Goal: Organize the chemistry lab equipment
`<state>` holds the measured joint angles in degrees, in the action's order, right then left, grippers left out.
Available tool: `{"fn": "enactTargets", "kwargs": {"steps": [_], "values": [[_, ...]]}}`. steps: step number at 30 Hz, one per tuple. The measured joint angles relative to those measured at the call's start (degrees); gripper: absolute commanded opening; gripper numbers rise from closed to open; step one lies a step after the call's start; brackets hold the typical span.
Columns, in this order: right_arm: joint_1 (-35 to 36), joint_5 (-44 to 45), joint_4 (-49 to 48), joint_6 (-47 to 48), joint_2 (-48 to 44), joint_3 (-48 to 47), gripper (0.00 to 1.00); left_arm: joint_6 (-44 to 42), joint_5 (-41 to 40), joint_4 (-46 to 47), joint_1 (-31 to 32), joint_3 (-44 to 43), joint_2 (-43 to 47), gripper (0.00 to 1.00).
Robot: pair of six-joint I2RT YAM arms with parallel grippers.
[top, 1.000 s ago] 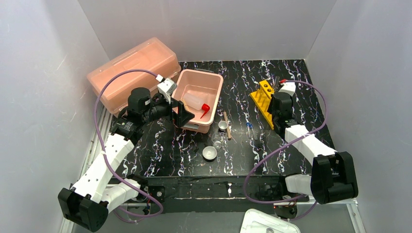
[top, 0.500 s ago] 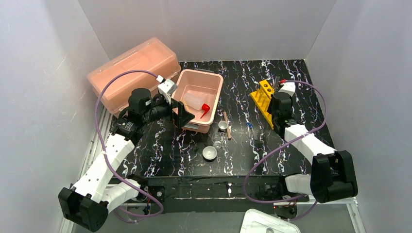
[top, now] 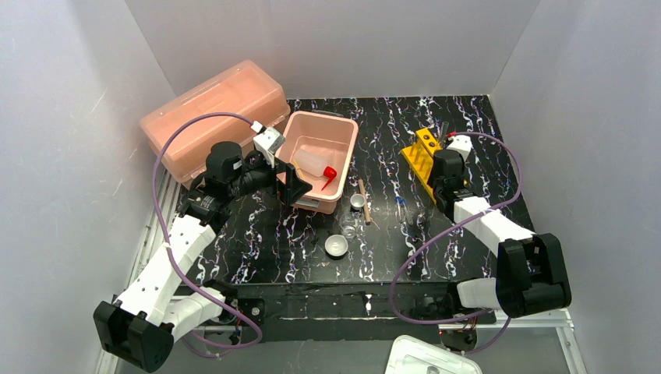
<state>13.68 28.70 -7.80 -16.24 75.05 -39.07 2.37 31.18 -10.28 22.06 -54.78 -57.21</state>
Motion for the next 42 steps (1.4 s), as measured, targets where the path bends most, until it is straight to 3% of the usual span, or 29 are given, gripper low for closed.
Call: {"fn": "enactTargets", "kwargs": {"steps": [5,14,42], "values": [[0.7,1.1,0.3,-0.1,-1.8,0.3,0.11,-0.3,0.0,0.0,0.0,0.0,0.0,0.98],[1.1,1.1,-4.8,2.5,-9.6,0.5,0.10,-0.3,0.0,0.0,0.0,0.0,0.0,0.98],[1.1,4.4,-8.7,3.1,-1.7,0.5,0.09,-0.5,0.0,0.0,0.0,0.0,0.0,0.98]]}}
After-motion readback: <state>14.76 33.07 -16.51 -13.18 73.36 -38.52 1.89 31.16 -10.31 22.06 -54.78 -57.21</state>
